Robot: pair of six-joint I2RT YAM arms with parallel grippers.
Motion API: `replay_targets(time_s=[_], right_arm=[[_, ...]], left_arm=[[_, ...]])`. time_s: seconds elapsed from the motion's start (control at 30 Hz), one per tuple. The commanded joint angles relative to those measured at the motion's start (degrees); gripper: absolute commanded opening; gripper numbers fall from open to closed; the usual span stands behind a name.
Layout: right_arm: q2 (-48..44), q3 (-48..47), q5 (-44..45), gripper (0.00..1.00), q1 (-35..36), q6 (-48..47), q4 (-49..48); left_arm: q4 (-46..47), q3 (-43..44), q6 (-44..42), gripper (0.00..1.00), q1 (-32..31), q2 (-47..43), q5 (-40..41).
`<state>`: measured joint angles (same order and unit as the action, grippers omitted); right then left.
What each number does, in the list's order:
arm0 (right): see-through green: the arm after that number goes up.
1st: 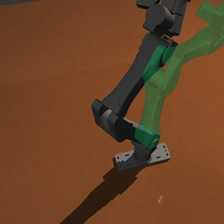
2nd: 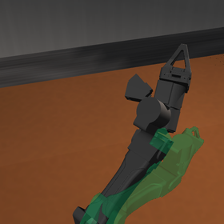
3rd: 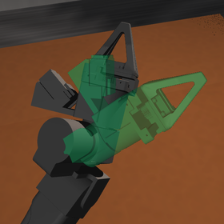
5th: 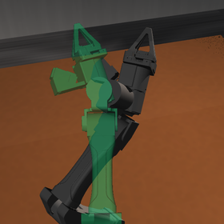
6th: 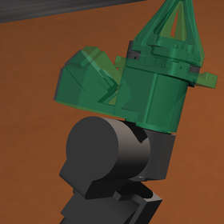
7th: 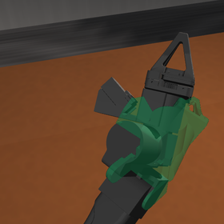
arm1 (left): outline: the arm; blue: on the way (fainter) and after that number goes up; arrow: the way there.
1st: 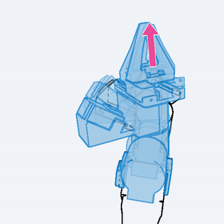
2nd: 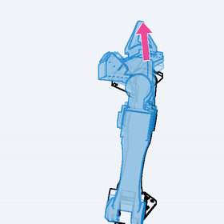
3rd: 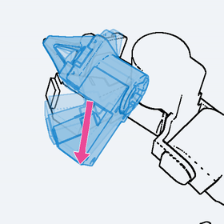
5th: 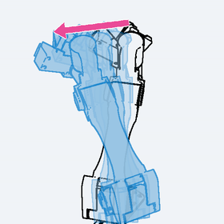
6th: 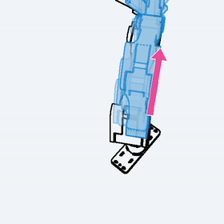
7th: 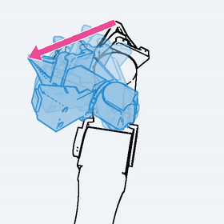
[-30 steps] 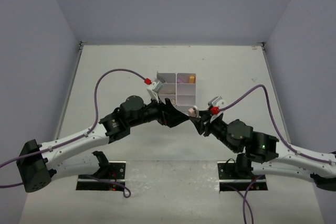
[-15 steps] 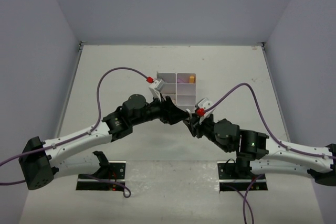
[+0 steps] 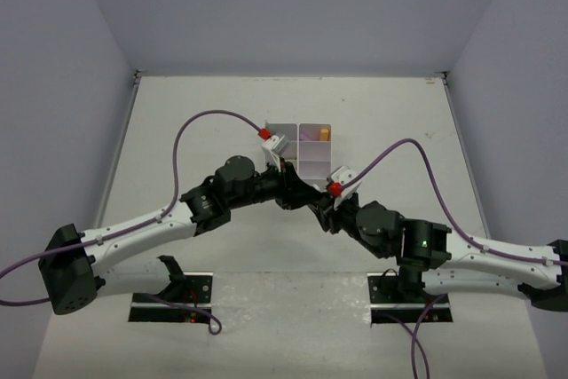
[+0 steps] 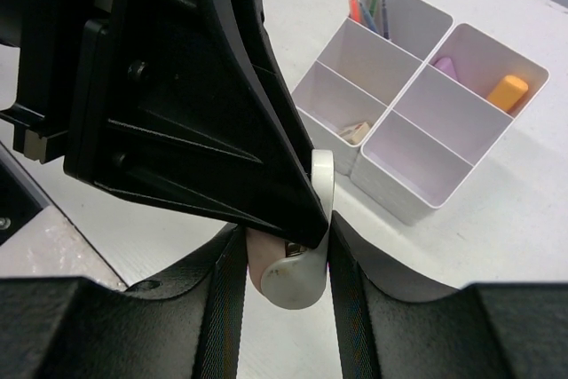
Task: Sort the stationery into containers
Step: Place the stapler in the storage box.
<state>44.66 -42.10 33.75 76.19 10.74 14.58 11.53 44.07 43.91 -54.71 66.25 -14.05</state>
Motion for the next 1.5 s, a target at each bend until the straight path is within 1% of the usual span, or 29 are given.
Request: replay_targets(time_s=[0.0,0.07,0.1,0.17,0.2,0.23,0.27,0.3,0.33,0.37,0.43,0.5,0.57,0.63,0.67,0.73,0.83,0.9,1.03,1.2,1.27,1.3,1.47], right_arm=[[-0.6,-0.4,6.4,0.34,0.1,5.2,-0.5],[-1.0,0.2,7.9,0.47,0.0,7.5,0.6],[-1.1,0.3,8.4,0.52,0.0,8.4,1.5],[-1.5,0.3,9.0,0.6,0.0,10.0,3.9],[-1.7,0.1,9.2,0.61,0.0,11.2,5.7],[-2.1,0.0,9.6,0.68,0.0,12.3,7.3],[-3.0,-0.4,9.4,0.83,0.0,14.5,11.0],[-3.5,-0.9,9.5,0.97,0.1,17.3,13.0],[-4.9,-1.1,9.1,0.99,0.0,18.8,16.4],[-5.0,-1.1,9.0,0.99,0.1,19.6,16.7],[-8.5,-1.0,8.2,0.99,0.1,21.4,20.2],[-11.0,-1.1,9.3,0.99,0.1,23.5,22.8],[-13.3,-2.4,10.9,0.99,0.1,27.5,25.3],[-14.9,-3.7,12.6,0.99,0.0,31.1,29.7],[-15.8,-3.9,13.1,0.99,0.0,31.3,30.0],[-17.9,-3.5,13.4,0.99,0.0,30.4,29.6],[-19.3,-2.5,13.6,0.99,0.0,30.8,29.8],[-19.6,-1.4,13.3,0.99,0.1,30.8,29.4],[-18.8,-1.9,12.5,0.99,0.1,30.7,29.5],[-18.8,-2.9,12.8,0.99,0.1,29.8,29.9],[-19.5,-2.9,12.7,0.99,0.1,29.6,29.8],[-19.8,-2.8,12.6,0.99,0.0,29.6,29.7],[-20.9,-2.5,11.9,0.99,0.1,29.1,29.4]], left_arm=[[-3.1,4.5,-6.5,0.0,-0.1,-2.7,4.1],[-5.8,6.4,-9.8,0.0,-0.1,-2.4,5.8],[-6.7,7.1,-11.8,0.0,-0.1,-2.0,6.8],[-7.8,8.3,-16.2,0.0,0.0,-1.2,8.3],[-8.2,8.8,-18.2,0.0,0.0,-0.9,9.2],[-8.6,9.3,-20.2,0.0,0.0,-0.5,9.8],[-9.0,10.1,-23.4,0.0,1.0,0.6,8.8],[-9.5,10.7,-24.6,0.0,1.9,1.4,7.7],[-9.6,12.2,-25.1,0.0,4.6,3.1,4.7],[-9.2,12.4,-25.1,0.0,4.8,3.3,4.5],[-6.2,13.3,-25.0,0.0,9.9,5.9,-3.1],[-4.1,14.4,-26.8,0.0,11.3,7.5,-5.7],[-4.1,16.8,-31.0,0.0,11.5,9.9,-6.8],[-5.8,19.9,-37.6,0.0,11.5,14.3,-7.6],[-7.0,21.5,-40.2,0.0,11.4,15.8,-7.6],[-8.7,25.3,-48.7,0.0,11.5,20.3,-8.8],[-10.6,28.7,-57.1,0.0,11.5,25.0,-12.7],[-13.7,31.7,-61.2,0.0,11.5,27.9,-12.7],[-14.3,33.6,-68.8,0.0,11.6,32.3,-12.1],[-12.6,32.9,-71.9,0.0,11.6,34.7,-11.0],[-10.5,31.7,-72.9,0.0,11.6,35.3,-9.9],[-9.2,31.3,-73.1,0.0,11.6,35.6,-9.6],[-8.0,30.5,-73.5,0.0,11.6,37.4,-8.3]])
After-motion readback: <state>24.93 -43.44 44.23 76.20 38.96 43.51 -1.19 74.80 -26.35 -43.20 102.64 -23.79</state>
